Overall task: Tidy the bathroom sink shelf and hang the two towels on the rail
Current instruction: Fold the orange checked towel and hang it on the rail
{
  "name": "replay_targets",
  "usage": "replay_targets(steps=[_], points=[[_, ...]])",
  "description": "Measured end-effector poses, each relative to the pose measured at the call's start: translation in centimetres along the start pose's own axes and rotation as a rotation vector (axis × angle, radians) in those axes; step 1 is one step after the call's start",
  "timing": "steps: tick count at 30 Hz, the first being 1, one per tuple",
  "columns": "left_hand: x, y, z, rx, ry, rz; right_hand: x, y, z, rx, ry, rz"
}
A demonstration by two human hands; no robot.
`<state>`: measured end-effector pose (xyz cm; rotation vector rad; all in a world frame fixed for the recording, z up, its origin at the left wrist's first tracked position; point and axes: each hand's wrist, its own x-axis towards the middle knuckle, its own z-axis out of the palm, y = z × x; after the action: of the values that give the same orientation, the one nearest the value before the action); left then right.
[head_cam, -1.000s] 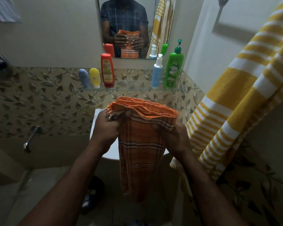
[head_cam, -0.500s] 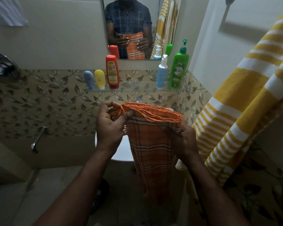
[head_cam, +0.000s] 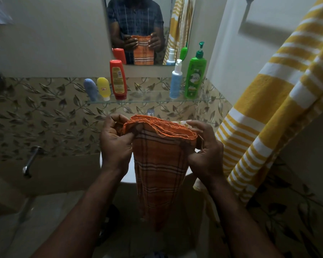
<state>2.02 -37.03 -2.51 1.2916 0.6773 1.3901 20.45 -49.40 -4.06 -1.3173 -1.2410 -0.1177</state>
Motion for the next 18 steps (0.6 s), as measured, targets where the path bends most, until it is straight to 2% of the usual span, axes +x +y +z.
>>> replay_targets(steps=[6,18], points=[[0.3,-0.2,-0.3,0.009,-0.051,0.058,0.6,-0.3,-0.8,-0.063,-0.011,-0.086],[0.3,-0.2,-0.1,-0.025,-0.057,0.080,0.6,0.1,-1.2,-0.137,0.023,-0.052]])
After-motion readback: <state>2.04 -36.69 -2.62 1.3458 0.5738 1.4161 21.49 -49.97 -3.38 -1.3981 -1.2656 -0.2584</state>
